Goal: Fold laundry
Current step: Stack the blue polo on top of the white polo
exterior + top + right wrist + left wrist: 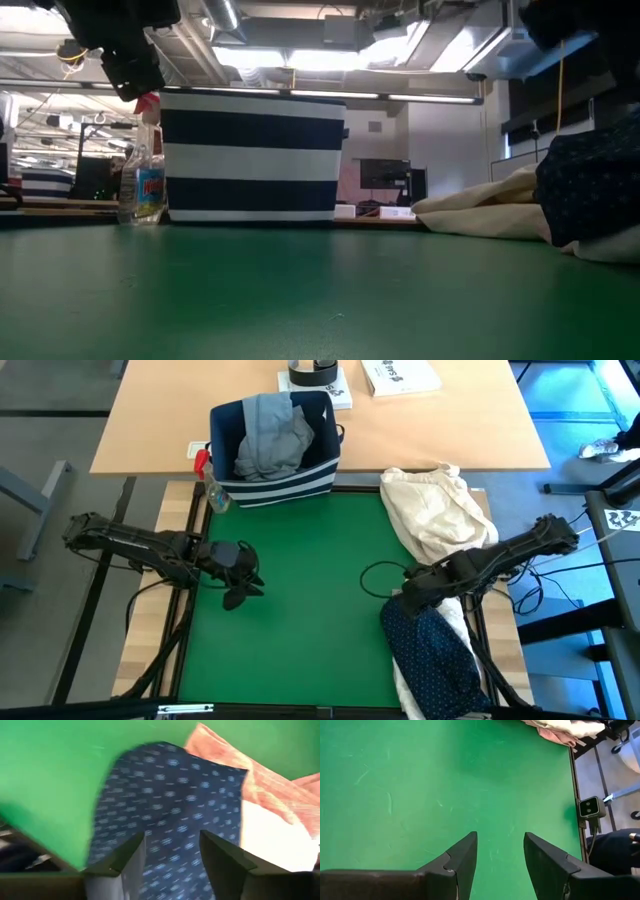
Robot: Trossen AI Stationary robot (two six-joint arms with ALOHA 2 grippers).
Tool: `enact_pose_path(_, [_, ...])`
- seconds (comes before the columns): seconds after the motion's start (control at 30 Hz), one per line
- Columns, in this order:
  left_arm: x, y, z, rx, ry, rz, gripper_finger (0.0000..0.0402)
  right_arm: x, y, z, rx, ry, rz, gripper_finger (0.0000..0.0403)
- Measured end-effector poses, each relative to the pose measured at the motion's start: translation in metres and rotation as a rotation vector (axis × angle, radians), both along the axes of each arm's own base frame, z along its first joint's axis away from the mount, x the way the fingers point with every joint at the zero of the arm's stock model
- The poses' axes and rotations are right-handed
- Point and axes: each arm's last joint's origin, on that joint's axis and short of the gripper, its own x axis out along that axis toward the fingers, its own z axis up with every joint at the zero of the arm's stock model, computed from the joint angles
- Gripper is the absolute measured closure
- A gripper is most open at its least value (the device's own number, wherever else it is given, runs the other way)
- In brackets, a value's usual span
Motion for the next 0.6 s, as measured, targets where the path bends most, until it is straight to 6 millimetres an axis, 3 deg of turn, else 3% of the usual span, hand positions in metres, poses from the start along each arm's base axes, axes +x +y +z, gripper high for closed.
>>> enact_pose_path(0.23, [0.000, 0.000, 0.000, 0.000, -0.002, 0.009, 0.0247, -0.004, -0.002, -0.030, -0.025, 0.059, 0.003, 0.0144])
enact_pose_path(0.37, [0.001, 0.000, 0.001, -0.001, -0.009, 0.009, 0.0247, -0.001, 0.000, -0.039, -0.007, 0.019, 0.030, 0.0128])
enact_pose_path(0.47, [0.001, 0.000, 0.002, 0.003, -0.022, 0.016, 0.0247, -0.003, -0.001, -0.043, -0.011, 0.032, 0.030, 0.0138])
enact_pose_path(0.6, [0.002, 0.001, 0.002, 0.025, -0.028, 0.042, 0.0247, -0.005, -0.001, -0.046, -0.020, 0.052, 0.030, 0.0199])
